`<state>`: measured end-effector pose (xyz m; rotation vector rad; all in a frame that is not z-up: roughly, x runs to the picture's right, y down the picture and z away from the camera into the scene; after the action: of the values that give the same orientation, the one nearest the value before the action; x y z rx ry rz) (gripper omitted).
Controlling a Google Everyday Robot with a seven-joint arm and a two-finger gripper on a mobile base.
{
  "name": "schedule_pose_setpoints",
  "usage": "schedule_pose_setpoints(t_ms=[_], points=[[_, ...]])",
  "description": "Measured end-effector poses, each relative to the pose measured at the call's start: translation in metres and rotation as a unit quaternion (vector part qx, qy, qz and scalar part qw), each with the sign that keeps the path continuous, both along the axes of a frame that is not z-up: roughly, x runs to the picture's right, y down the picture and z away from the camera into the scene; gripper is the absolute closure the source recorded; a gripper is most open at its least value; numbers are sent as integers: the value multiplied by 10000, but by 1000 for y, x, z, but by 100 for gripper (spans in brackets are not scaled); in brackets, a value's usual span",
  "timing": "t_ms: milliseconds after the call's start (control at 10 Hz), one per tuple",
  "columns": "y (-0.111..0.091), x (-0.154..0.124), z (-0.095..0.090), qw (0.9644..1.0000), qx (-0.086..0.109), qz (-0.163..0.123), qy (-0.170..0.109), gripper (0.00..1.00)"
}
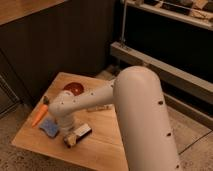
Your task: Place the eraser in the ceramic cup
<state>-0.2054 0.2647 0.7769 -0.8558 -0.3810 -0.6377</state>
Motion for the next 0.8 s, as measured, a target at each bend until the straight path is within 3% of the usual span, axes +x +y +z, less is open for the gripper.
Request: schedule_pose_setpoints(t_ms=[400,800], points=[[-5,-4,-2,10000,12,63,11,70],[-28,-22,-25,9988,-46,474,-142,70]])
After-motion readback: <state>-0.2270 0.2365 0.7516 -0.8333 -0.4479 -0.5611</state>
